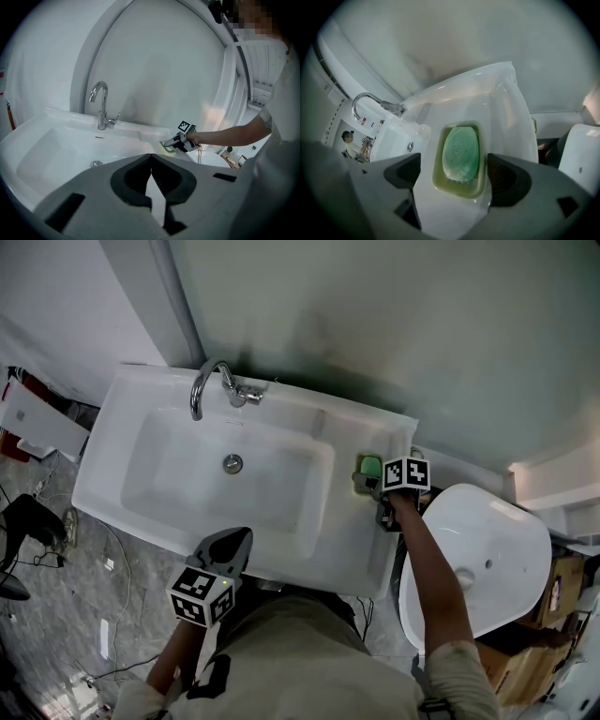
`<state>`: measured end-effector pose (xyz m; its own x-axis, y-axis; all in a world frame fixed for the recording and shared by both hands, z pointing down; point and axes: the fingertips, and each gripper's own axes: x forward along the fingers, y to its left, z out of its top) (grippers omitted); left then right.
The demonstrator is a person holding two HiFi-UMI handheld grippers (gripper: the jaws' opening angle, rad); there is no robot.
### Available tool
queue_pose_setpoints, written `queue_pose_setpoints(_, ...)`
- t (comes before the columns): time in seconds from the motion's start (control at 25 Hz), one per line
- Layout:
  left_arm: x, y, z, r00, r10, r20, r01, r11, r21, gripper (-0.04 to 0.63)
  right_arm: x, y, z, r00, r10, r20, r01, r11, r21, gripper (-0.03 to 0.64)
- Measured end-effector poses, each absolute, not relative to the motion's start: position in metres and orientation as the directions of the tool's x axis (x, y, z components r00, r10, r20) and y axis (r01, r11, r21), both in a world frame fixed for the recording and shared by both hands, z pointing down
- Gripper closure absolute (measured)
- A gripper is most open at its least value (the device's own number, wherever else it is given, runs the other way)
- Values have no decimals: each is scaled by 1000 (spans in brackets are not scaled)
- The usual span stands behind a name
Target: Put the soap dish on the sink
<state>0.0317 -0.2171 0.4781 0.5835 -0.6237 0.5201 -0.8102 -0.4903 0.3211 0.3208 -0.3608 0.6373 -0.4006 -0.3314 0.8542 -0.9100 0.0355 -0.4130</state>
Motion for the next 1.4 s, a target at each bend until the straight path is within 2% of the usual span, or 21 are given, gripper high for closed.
queue_pose_setpoints(0.24, 31, -216, 478, 589, -620, 519, -805, -509, 305, 577, 317, -349, 646, -265, -301, 916, -962, 150, -230, 157)
queue_pose_setpoints(0.44, 23, -218, 479, 588, -619, 522, -805, -514, 296, 577, 319, -352, 650, -154, -337, 929, -986, 109, -124, 190)
queue_pose_setpoints(0.76, 15, -223, 482, 602, -605, 521, -793, -530, 301, 575, 316, -357, 651, -133, -355, 925, -991, 25, -133, 193)
queue_pose_setpoints(1.04, -6, -245, 469, 574, -648, 500, -811, -532, 242, 576, 315, -358, 645, -154, -390, 908, -985, -17, -174, 185)
queue_pose_setpoints(1.24, -47, -266, 460, 492, -704, 513, -851, -513, 111, 575, 313, -357, 616, -197, -483, 853, -973, -13, -232, 164)
queue_pose_setpoints(1.4, -62, -278, 453, 486, -730, 480, -861, -493, 122, 575, 292, -354, 571, -298, -587, 753, -936, 26, -350, 183)
